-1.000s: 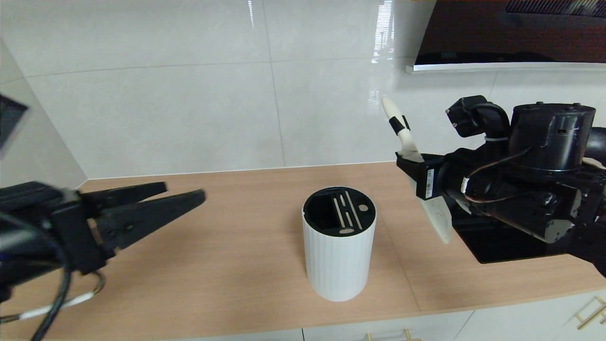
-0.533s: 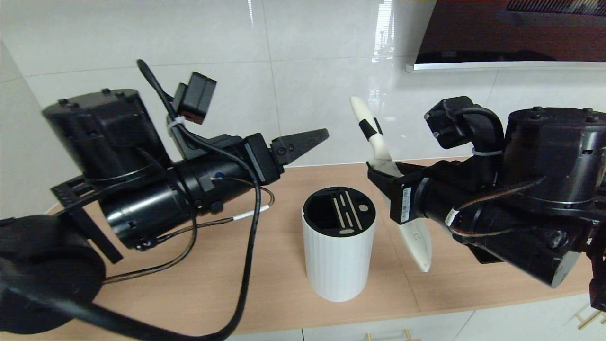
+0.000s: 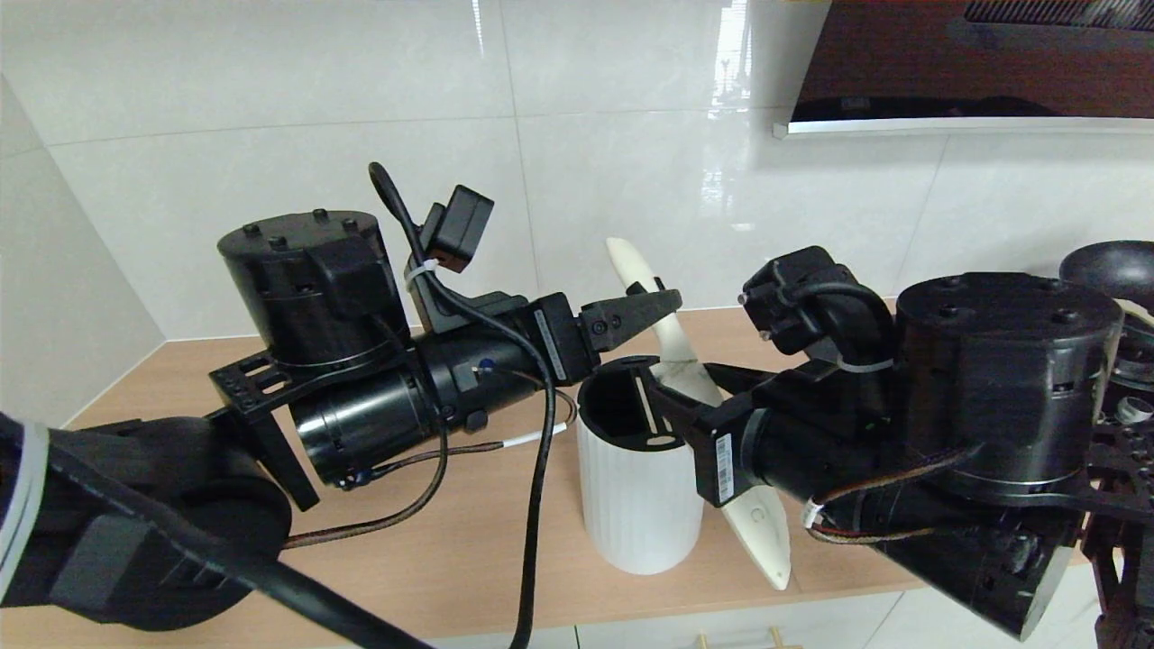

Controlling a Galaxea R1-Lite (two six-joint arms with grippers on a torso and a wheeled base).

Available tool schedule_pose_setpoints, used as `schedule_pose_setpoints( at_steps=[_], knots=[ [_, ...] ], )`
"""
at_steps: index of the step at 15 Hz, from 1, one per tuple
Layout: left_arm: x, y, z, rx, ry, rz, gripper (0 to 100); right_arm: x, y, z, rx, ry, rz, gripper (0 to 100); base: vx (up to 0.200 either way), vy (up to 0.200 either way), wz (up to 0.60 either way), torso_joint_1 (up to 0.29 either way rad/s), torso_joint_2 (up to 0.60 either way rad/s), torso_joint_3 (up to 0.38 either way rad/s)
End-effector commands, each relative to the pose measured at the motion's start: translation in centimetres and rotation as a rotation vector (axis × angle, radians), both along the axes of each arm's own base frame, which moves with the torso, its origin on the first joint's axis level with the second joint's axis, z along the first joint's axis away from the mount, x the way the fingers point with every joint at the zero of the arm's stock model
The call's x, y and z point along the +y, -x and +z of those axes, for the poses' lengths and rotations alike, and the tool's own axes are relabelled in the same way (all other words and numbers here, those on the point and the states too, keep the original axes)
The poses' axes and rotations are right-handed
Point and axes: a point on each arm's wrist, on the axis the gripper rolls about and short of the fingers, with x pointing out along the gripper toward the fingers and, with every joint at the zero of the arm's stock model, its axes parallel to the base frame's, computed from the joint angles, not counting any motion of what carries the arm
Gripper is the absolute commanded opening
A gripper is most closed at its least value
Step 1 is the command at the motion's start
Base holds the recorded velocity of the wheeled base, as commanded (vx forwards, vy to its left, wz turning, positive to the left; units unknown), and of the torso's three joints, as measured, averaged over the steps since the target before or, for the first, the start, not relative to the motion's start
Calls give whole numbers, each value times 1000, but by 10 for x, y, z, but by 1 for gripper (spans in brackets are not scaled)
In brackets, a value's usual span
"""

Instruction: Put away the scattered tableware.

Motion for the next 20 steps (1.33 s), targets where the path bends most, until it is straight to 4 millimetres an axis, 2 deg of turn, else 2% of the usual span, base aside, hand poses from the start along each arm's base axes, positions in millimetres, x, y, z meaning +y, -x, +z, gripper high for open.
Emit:
schedule_pose_setpoints(
  at_steps=[1, 11, 20],
  knots=[
    [0, 0, 3, -12, 19, -3, 100, 5, 5, -3, 4, 8, 20, 0, 0, 0, 0, 0, 0, 0],
    [-3, -2, -2, -9, 20, -23, 100, 6, 22, 2, -4, -7, 72, 0, 0, 0, 0, 0, 0, 0],
    [-5, -3, -5, -4, 16, -24, 100, 9, 26, -2, 3, 7, 91, 0, 0, 0, 0, 0, 0, 0]
  ],
)
